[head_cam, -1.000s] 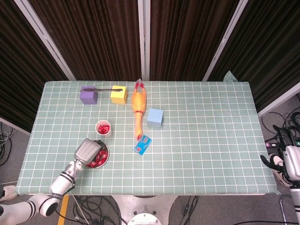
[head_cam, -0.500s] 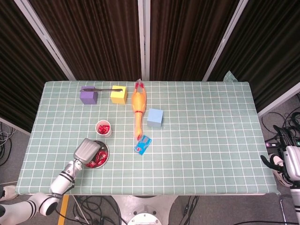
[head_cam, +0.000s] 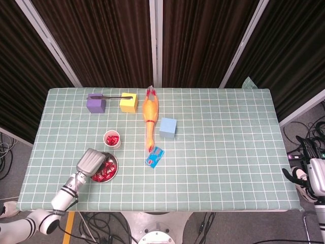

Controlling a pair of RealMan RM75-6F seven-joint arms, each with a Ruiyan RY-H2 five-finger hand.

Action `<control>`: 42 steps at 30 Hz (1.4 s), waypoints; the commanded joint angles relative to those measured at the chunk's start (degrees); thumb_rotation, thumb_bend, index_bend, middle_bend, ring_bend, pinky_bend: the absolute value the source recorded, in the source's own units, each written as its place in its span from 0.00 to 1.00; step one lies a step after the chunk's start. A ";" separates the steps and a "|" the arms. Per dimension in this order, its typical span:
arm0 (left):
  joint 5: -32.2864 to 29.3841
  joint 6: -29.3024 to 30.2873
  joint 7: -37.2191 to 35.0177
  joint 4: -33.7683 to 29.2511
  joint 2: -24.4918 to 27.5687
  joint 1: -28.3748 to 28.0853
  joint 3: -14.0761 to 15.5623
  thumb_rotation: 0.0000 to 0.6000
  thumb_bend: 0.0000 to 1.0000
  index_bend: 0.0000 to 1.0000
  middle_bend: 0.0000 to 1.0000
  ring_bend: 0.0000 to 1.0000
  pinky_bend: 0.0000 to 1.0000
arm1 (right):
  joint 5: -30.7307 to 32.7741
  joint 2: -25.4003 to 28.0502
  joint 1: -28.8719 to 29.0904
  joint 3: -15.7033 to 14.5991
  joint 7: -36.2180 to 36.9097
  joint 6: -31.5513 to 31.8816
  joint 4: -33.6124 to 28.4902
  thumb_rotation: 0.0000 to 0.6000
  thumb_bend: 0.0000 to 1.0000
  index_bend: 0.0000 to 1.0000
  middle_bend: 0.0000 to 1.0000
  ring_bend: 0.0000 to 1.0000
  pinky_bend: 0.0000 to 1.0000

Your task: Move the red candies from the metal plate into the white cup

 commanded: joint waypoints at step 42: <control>-7.95 4.87 7.28 -17.17 11.26 -0.87 -5.40 1.00 0.38 0.32 0.40 0.89 1.00 | -0.14 -0.17 0.22 0.15 0.80 -0.25 0.64 1.00 0.15 0.01 0.10 0.02 0.39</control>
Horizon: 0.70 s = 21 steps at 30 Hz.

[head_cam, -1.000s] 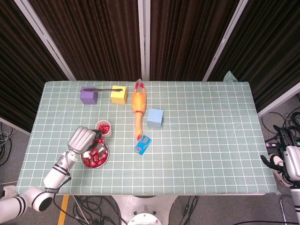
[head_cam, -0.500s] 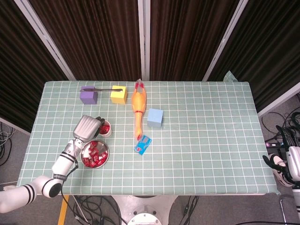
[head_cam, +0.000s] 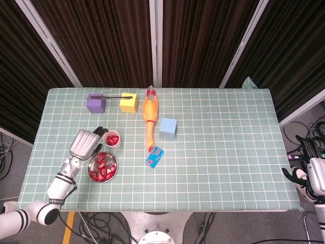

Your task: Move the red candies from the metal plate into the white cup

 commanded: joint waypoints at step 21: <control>7.15 -1.76 -0.07 9.10 -6.02 4.81 9.13 1.00 0.32 0.41 0.46 0.89 1.00 | -0.24 0.09 -0.07 -0.17 -0.31 0.27 -0.40 1.00 0.15 0.01 0.10 0.02 0.39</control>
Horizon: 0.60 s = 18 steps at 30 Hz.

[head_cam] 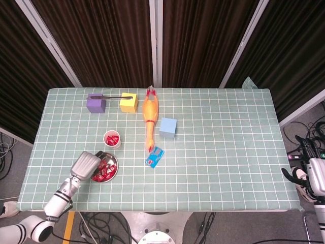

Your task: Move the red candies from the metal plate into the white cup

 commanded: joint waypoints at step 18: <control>-1.38 -1.02 3.76 3.03 -3.11 0.61 -0.98 1.00 0.31 0.45 0.50 0.89 1.00 | 0.26 0.22 -0.10 0.01 -0.53 0.10 -0.44 1.00 0.15 0.01 0.10 0.02 0.39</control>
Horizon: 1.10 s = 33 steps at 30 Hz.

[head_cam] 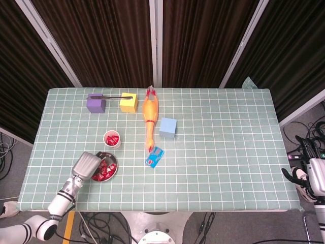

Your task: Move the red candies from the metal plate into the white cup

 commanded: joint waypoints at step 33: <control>1.69 -0.78 2.24 3.90 -2.83 -0.58 -0.28 1.00 0.33 0.56 0.63 0.90 1.00 | 0.17 0.23 -0.16 -0.02 -0.18 0.06 -0.32 1.00 0.15 0.01 0.10 0.02 0.39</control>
